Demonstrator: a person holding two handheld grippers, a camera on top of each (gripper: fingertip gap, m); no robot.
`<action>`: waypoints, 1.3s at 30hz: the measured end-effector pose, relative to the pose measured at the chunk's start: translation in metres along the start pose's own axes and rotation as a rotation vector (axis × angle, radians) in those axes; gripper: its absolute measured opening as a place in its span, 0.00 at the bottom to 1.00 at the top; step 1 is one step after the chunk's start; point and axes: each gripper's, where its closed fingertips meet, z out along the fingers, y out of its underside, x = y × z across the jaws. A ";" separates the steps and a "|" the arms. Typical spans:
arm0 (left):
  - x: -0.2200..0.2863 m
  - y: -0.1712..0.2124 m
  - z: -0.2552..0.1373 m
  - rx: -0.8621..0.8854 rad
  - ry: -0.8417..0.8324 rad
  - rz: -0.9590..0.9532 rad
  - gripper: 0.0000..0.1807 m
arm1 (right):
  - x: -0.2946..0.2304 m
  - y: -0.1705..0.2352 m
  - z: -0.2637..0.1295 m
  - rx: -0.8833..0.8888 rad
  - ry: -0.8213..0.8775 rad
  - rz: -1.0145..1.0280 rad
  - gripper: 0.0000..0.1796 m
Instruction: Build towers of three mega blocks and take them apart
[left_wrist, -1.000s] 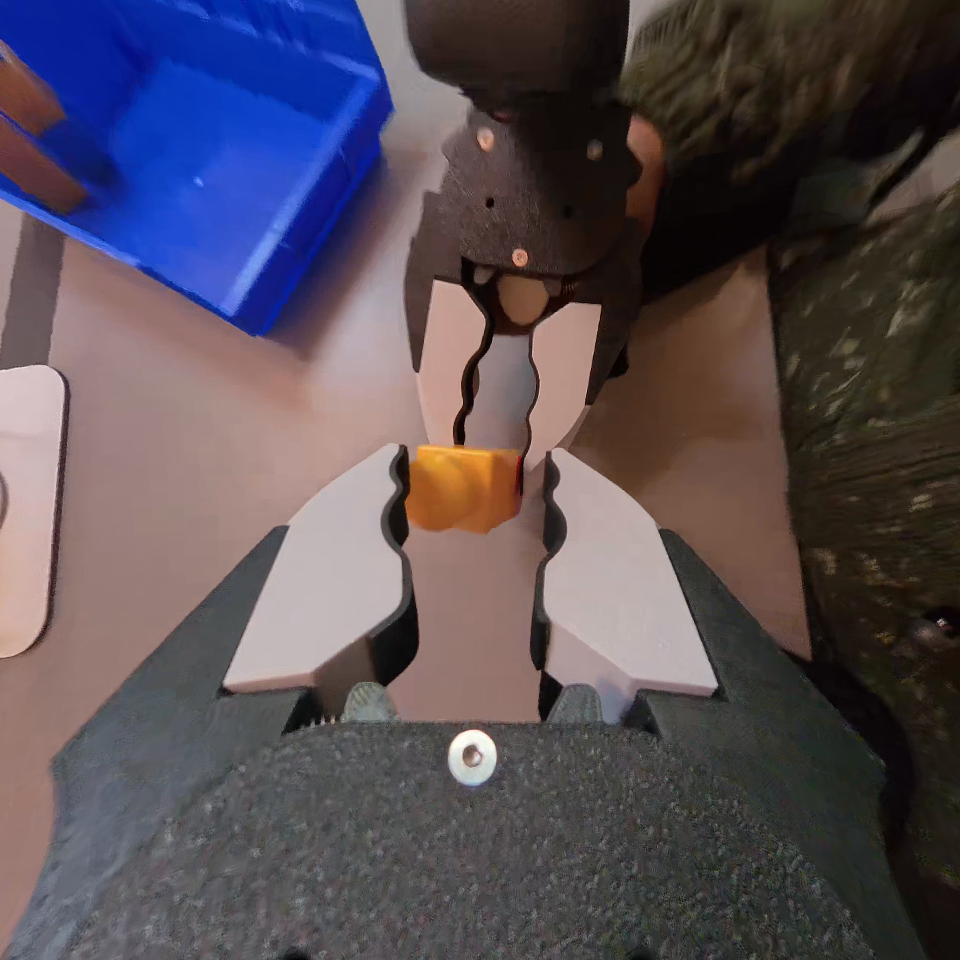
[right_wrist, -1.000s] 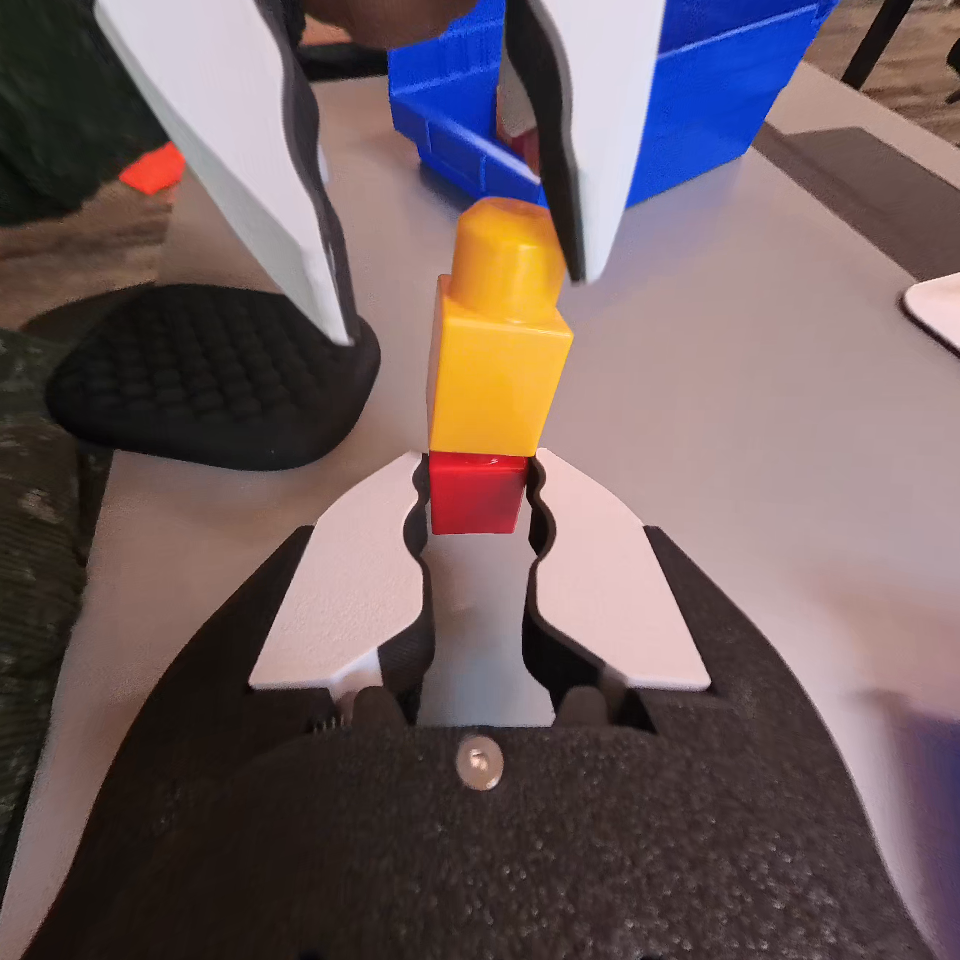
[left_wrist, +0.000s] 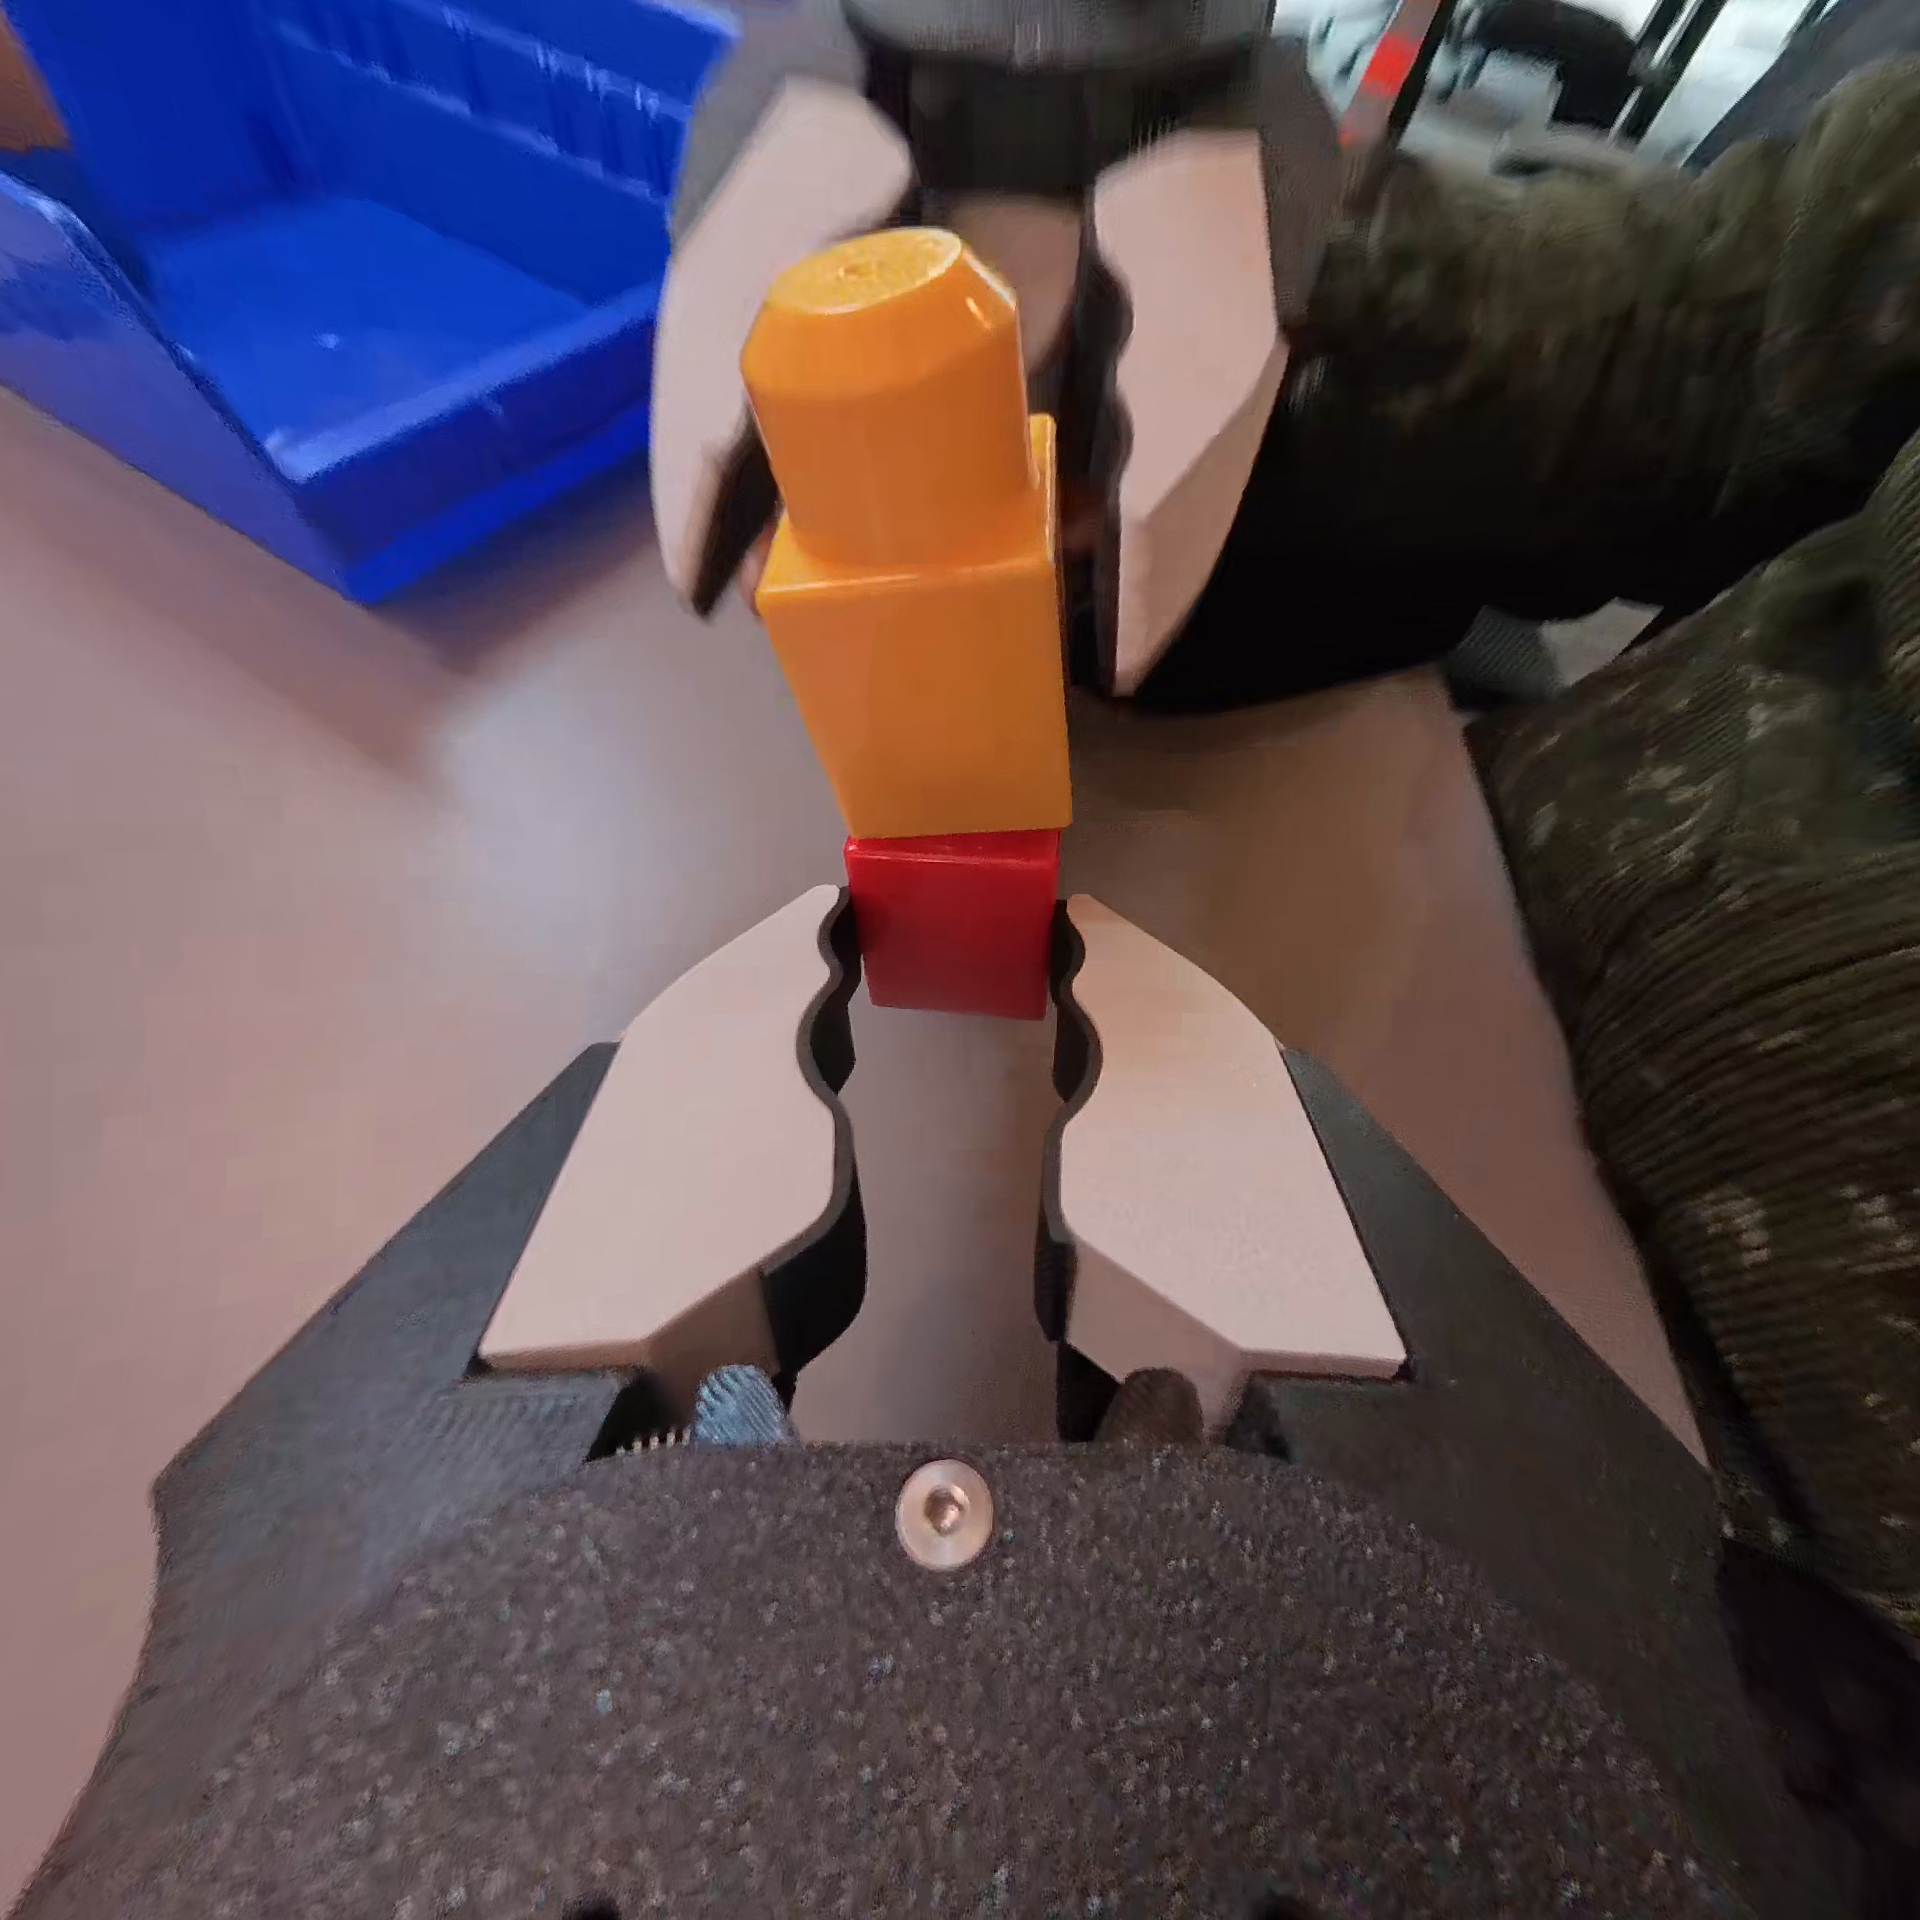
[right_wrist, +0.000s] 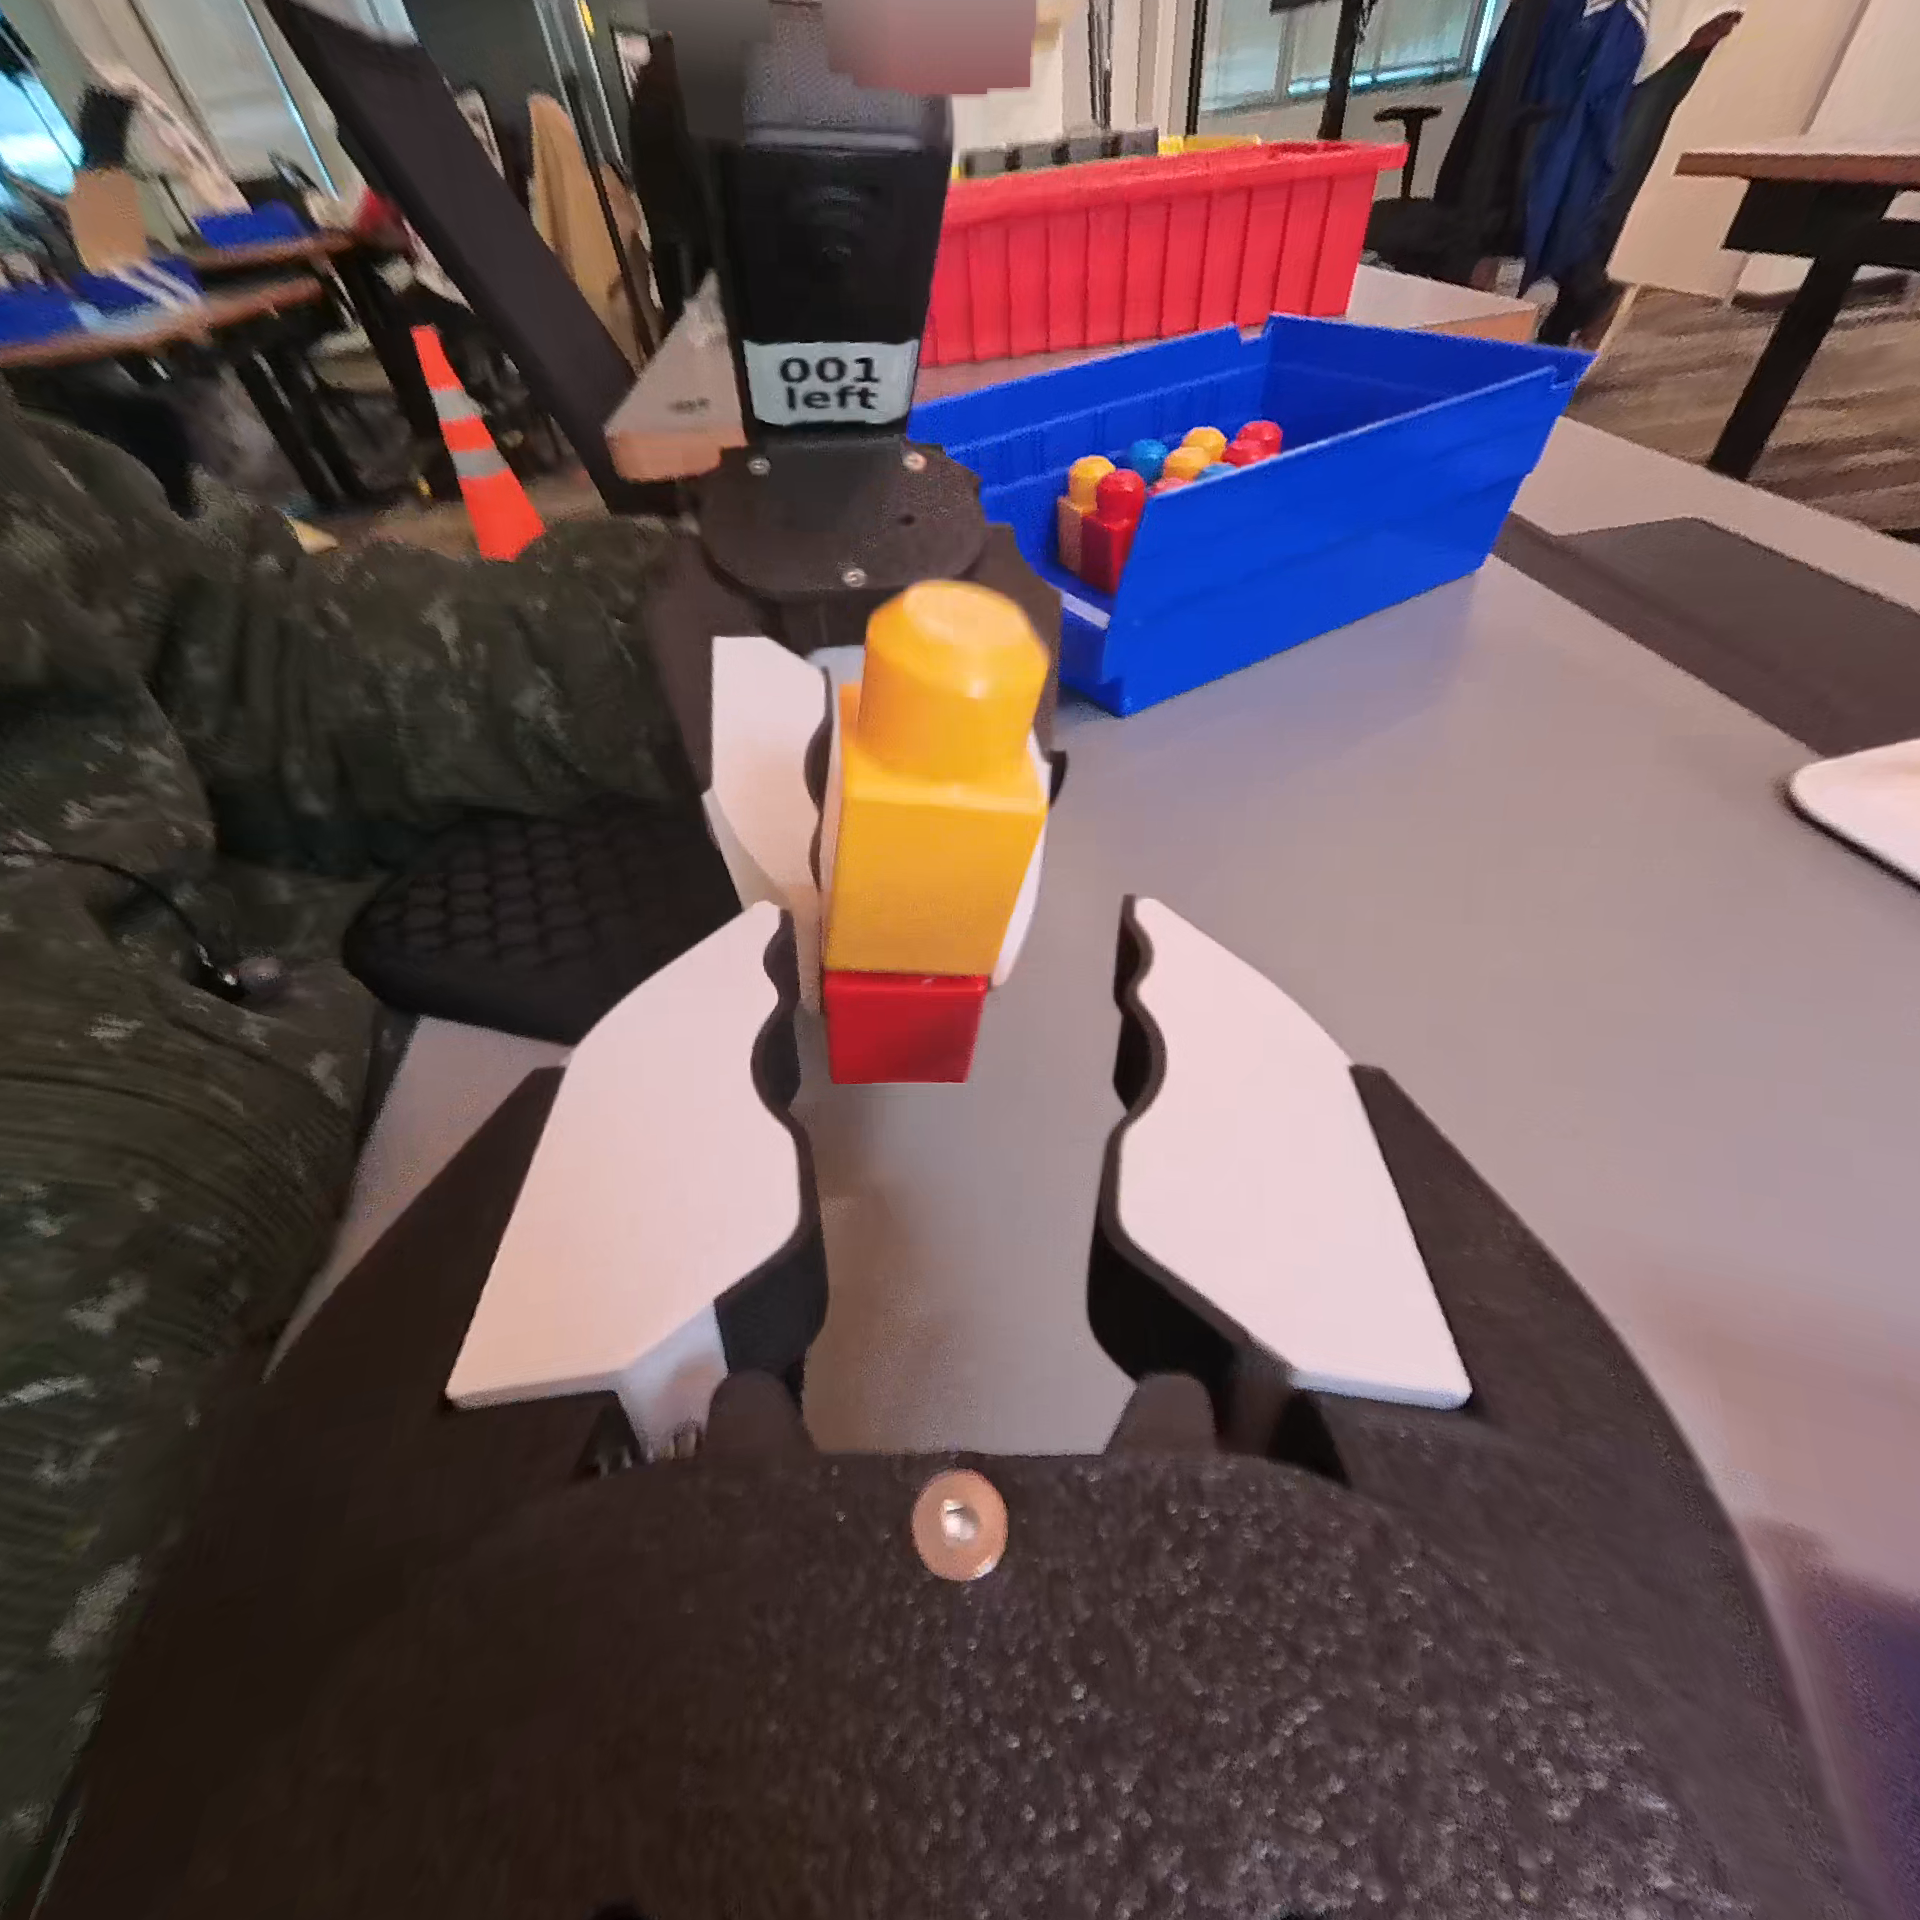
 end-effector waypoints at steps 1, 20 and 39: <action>0.000 0.004 0.003 -0.033 -0.009 0.009 0.19 | 0.002 0.000 -0.002 -0.028 -0.002 -0.020 0.33; -0.006 -0.004 -0.005 0.004 -0.056 -0.064 0.19 | 0.001 -0.006 -0.002 -0.010 0.036 -0.102 0.20; -0.005 -0.007 -0.007 0.029 -0.063 -0.062 0.19 | -0.002 0.006 -0.005 -0.009 -0.046 0.047 0.20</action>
